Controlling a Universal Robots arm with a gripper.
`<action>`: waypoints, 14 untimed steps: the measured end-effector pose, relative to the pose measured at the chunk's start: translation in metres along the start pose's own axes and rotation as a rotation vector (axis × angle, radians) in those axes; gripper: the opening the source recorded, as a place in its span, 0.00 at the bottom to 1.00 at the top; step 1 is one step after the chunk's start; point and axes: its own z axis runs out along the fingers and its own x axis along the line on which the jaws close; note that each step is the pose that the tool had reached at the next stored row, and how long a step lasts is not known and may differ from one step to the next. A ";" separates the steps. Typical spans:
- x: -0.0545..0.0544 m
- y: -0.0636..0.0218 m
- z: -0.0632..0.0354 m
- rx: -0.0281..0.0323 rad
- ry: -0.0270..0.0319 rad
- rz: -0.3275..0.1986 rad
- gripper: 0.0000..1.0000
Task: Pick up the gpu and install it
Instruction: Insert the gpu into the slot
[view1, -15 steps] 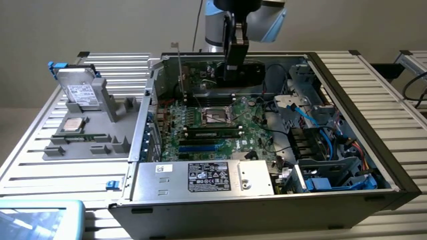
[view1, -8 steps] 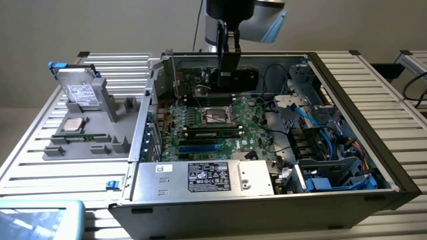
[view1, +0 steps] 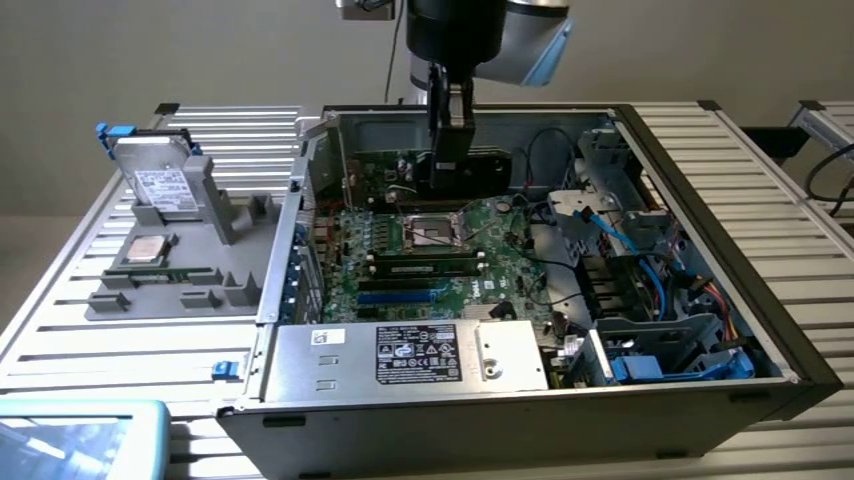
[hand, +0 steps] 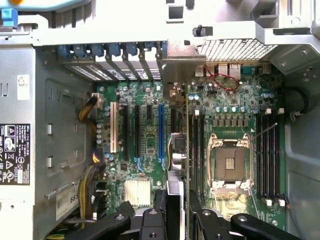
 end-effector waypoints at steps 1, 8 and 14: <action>0.001 0.0003 0.0013 -0.0002 -0.0013 0.000 0.28; 0.007 0.0020 0.0132 -0.0012 -0.0038 0.007 0.28; 0.006 0.0021 0.0251 -0.0039 -0.0030 0.013 0.28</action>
